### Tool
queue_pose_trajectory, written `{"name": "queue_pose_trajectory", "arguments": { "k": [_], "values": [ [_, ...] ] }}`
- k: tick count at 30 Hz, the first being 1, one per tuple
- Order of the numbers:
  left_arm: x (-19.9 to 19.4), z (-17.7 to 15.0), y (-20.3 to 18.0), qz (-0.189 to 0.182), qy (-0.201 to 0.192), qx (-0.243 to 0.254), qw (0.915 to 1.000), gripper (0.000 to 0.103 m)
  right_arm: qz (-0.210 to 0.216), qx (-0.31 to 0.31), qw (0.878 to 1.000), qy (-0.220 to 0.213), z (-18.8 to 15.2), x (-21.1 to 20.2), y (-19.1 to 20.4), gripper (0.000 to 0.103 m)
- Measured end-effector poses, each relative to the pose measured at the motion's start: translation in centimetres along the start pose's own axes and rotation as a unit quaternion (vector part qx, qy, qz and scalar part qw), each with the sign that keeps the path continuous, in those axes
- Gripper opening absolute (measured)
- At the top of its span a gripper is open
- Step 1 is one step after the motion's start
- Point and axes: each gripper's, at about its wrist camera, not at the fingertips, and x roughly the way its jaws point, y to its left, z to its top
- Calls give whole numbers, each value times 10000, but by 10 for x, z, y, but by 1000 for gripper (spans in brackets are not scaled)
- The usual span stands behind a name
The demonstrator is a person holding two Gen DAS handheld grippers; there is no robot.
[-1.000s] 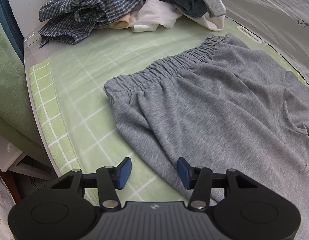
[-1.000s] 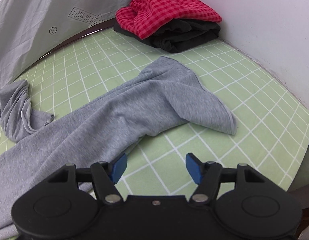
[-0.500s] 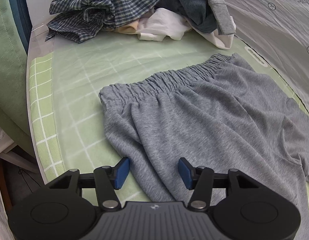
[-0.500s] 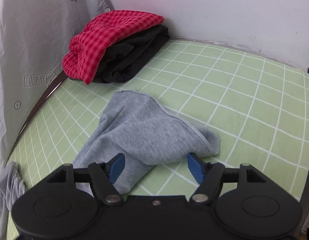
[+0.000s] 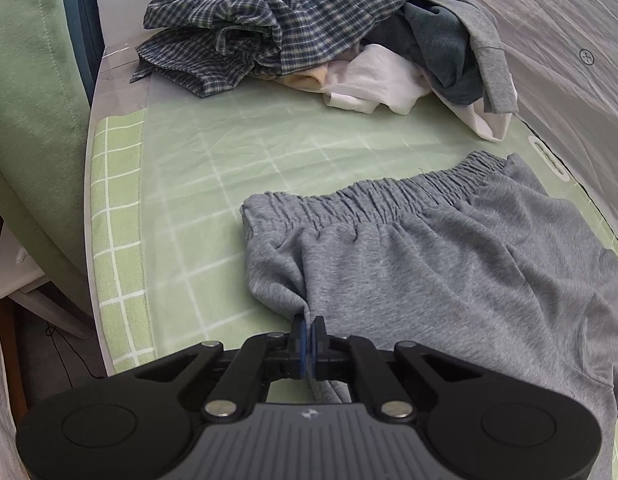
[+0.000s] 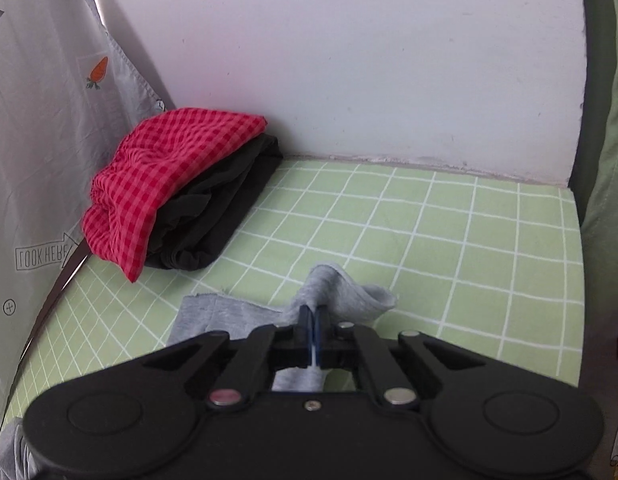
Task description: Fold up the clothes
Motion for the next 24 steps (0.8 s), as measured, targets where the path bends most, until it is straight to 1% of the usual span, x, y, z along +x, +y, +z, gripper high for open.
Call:
{"name": "queue_pose_trajectory", "arguments": {
  "k": [4,5,7,10,13,16,18,20,21,24],
  "values": [
    [3,10,3,114,-63,6,9999,3,-47,-763,9969,156,-3,-2,10,1],
    [3,12,2,129,-84,43,9999,3,-67,-867,9961,160,-5,-3,13,1],
    [-2,20,0,112,-217,95,9997,3,49,-842,9964,79,-5,-15,17,1],
    [-13,33,-2,26,-424,79,9991,3,241,-590,9979,-110,2,-39,21,1],
    [-32,49,-1,-286,-563,-235,9977,3,511,-508,9965,-415,18,-68,29,0],
    [-46,59,-14,-292,-869,94,9957,3,478,-929,9890,-1051,38,-92,48,0],
    [-47,63,-24,-220,-972,375,9943,3,422,-1350,9819,-1263,44,-89,60,0],
    [-33,61,-30,-142,-829,522,9951,3,367,-1613,9822,-884,43,-67,67,0],
    [-26,60,-31,-131,-729,540,9958,3,410,-1607,9838,-688,37,-62,67,0],
    [-21,49,-22,-232,-568,328,9976,4,567,-1527,9866,-101,17,-47,65,2]
  ]
}}
